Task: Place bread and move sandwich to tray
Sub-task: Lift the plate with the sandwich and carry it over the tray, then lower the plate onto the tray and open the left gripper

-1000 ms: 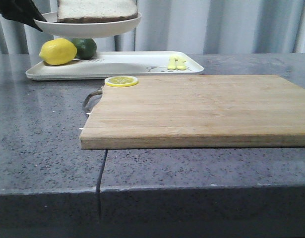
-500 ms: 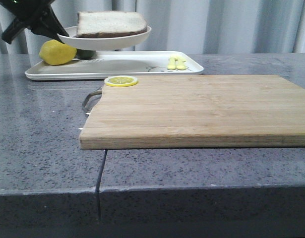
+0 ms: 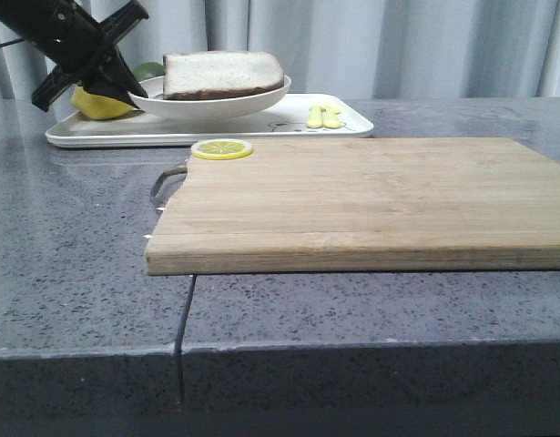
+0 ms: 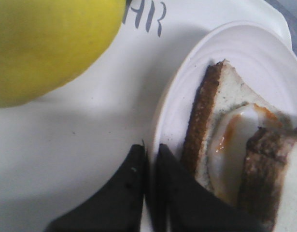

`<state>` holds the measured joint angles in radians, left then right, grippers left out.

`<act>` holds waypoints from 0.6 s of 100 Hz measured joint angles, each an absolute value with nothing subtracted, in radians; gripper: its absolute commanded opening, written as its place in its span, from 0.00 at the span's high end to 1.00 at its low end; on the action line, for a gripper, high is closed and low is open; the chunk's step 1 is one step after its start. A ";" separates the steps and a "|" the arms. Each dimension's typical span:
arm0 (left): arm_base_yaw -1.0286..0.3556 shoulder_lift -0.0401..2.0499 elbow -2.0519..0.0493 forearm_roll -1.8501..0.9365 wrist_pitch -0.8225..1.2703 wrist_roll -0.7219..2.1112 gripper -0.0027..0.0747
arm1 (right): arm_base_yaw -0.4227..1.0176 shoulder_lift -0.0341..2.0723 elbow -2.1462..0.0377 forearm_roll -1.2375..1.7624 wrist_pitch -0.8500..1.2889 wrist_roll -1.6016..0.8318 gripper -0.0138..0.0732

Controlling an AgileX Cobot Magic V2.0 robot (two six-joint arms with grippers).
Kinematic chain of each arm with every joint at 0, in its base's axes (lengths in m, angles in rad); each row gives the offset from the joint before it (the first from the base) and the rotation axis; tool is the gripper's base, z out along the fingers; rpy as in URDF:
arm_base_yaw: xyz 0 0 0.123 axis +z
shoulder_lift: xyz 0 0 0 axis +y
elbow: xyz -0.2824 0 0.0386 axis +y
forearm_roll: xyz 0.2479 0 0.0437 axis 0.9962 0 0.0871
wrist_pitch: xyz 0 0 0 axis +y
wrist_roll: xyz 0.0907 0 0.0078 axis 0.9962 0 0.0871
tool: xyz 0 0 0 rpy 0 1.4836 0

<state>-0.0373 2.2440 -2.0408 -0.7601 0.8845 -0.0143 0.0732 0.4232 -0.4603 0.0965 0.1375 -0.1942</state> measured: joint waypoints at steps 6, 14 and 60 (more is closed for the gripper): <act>-0.037 2.244 -2.041 -0.762 0.876 -0.014 0.99 | 0.073 0.423 -0.460 0.096 0.138 -0.194 0.35; -0.037 2.246 -2.041 -0.762 0.872 -0.014 0.99 | 0.073 0.423 -0.460 0.096 0.138 -0.194 0.35; -0.037 2.293 -2.043 -0.770 0.863 -0.029 0.99 | 0.073 0.423 -0.460 0.096 0.138 -0.194 0.35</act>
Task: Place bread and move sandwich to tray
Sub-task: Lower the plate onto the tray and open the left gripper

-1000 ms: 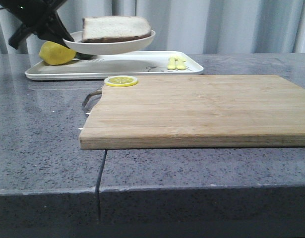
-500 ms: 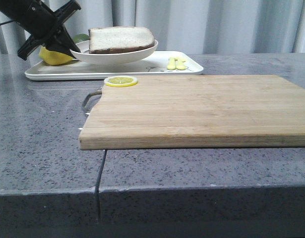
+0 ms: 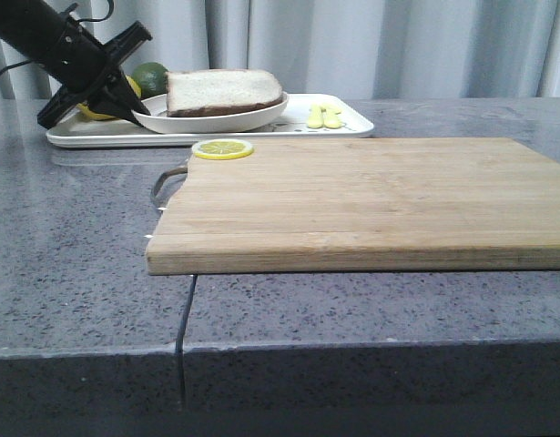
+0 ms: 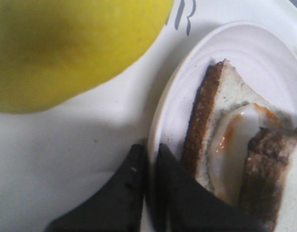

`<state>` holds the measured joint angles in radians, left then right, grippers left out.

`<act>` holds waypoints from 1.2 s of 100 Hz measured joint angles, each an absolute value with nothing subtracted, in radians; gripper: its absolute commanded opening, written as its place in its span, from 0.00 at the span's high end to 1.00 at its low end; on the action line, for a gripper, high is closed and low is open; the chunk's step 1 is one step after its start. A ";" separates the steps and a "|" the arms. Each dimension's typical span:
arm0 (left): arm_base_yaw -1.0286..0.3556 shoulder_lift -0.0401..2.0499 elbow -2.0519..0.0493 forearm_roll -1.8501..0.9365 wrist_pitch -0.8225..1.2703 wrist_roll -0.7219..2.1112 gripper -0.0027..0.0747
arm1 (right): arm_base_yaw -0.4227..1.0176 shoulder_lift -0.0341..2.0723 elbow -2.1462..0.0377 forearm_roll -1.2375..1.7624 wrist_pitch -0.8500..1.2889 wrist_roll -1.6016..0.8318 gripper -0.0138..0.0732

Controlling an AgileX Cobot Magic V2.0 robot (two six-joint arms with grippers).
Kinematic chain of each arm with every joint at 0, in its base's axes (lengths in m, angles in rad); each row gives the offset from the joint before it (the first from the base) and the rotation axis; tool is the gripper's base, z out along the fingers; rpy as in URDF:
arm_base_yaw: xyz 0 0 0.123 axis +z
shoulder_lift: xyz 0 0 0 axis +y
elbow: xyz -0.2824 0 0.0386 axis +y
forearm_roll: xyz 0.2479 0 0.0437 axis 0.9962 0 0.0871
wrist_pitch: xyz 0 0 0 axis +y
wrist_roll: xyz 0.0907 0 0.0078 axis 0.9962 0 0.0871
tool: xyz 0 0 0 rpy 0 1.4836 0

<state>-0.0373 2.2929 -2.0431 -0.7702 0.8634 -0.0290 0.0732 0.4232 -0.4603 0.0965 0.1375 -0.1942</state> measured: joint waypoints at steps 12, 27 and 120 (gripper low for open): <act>-0.037 2.293 -2.043 -0.770 0.863 -0.031 0.99 | 0.073 0.423 -0.460 0.096 0.138 -0.194 0.35; -0.037 2.293 -2.043 -0.770 0.863 -0.033 0.99 | 0.073 0.423 -0.460 0.096 0.138 -0.194 0.35; -0.031 2.293 -2.048 -0.798 0.872 -0.035 0.65 | 0.073 0.423 -0.460 0.096 0.138 -0.194 0.35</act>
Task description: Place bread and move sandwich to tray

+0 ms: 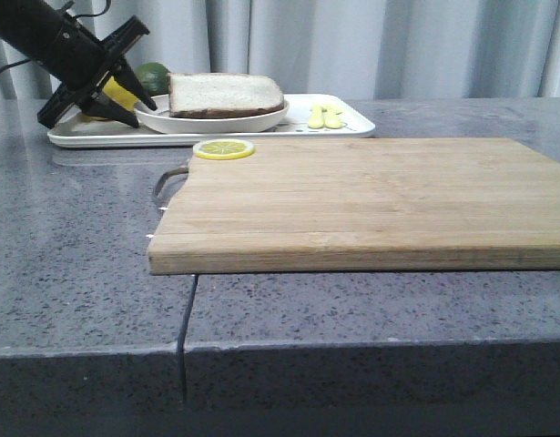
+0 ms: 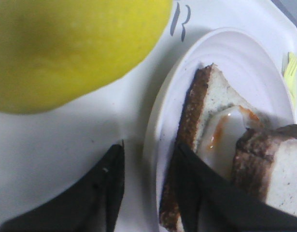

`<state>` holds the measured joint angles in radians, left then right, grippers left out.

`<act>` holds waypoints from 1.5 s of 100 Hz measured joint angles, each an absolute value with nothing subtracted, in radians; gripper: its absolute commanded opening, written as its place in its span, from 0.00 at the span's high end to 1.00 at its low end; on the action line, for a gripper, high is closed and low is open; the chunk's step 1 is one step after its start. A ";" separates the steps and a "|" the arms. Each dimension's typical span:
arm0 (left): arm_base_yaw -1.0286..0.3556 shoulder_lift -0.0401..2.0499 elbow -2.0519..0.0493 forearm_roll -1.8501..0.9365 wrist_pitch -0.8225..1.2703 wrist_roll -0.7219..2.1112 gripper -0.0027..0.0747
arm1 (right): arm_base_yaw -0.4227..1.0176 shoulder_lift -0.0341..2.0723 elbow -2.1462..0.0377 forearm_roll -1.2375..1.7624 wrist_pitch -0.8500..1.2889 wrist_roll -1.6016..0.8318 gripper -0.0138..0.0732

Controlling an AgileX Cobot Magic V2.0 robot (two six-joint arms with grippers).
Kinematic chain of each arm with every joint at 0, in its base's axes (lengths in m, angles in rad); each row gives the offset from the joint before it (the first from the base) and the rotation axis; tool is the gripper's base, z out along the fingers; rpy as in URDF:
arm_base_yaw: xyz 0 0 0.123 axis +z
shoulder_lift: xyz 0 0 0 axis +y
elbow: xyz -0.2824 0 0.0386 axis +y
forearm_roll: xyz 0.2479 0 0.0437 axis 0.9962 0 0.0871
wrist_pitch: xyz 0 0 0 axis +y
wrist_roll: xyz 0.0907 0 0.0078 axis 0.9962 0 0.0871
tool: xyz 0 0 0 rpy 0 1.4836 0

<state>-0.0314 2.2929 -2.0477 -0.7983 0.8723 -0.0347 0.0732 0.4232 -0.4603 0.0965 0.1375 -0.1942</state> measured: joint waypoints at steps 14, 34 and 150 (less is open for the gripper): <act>-0.023 2.288 -2.052 -0.800 0.899 -0.036 0.65 | 0.073 0.423 -0.460 0.096 0.138 -0.194 0.35; -0.006 2.241 -2.054 -0.798 0.904 -0.036 0.65 | 0.073 0.423 -0.460 0.096 0.138 -0.194 0.35; -0.243 1.344 -1.409 -0.250 0.485 -0.037 0.65 | 0.073 0.423 -0.460 0.096 0.138 -0.194 0.35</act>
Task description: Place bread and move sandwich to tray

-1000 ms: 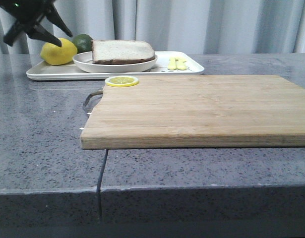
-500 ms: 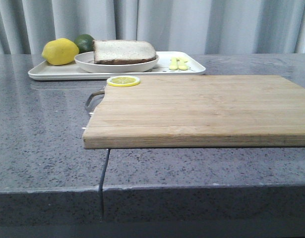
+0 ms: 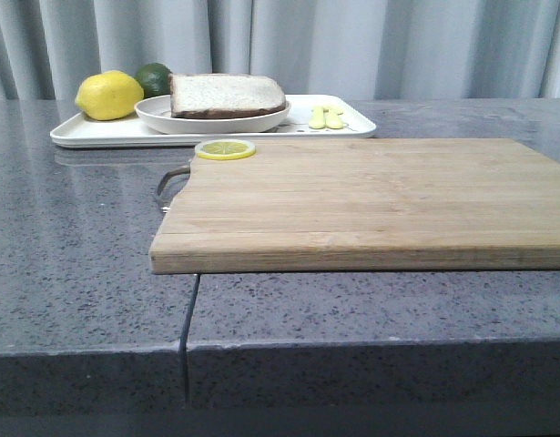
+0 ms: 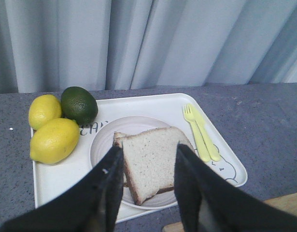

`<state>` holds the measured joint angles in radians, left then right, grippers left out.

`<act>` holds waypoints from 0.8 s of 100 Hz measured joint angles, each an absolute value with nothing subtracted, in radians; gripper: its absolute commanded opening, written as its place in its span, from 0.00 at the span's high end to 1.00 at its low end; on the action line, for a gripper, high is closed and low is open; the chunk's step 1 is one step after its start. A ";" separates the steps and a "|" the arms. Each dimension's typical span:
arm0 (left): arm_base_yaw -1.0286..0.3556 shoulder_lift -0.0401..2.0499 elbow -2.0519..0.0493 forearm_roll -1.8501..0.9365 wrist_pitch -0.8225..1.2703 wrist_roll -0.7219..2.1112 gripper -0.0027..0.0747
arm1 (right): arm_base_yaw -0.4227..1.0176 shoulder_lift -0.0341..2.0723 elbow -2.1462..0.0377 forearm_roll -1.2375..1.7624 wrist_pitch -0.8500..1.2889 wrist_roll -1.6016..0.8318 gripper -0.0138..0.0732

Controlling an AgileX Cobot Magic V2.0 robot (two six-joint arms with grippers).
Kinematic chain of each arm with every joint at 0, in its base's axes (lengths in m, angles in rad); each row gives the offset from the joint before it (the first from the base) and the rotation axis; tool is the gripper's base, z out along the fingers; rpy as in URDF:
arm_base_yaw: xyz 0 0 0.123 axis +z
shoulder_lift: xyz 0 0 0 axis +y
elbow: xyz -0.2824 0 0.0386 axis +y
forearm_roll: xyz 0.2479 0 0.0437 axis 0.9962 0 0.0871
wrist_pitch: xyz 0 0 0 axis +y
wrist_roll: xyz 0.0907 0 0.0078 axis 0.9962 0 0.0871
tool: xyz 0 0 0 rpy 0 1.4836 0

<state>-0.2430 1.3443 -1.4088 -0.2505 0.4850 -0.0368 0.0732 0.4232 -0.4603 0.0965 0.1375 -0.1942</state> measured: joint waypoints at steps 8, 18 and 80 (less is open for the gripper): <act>-0.245 1.245 -1.282 -0.239 0.405 -0.037 0.65 | 0.073 0.423 -0.460 0.096 0.138 -0.194 0.35; -0.245 1.124 -1.109 -0.214 0.291 -0.037 0.65 | 0.073 0.423 -0.460 0.096 0.138 -0.194 0.35; -0.246 0.589 -0.549 -0.134 0.026 -0.037 0.65 | 0.073 0.423 -0.460 0.096 0.132 -0.194 0.39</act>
<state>-0.2464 0.5886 -0.5493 -0.1335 0.0261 -0.0368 0.0732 0.4232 -0.4603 0.0965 0.1315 -0.1942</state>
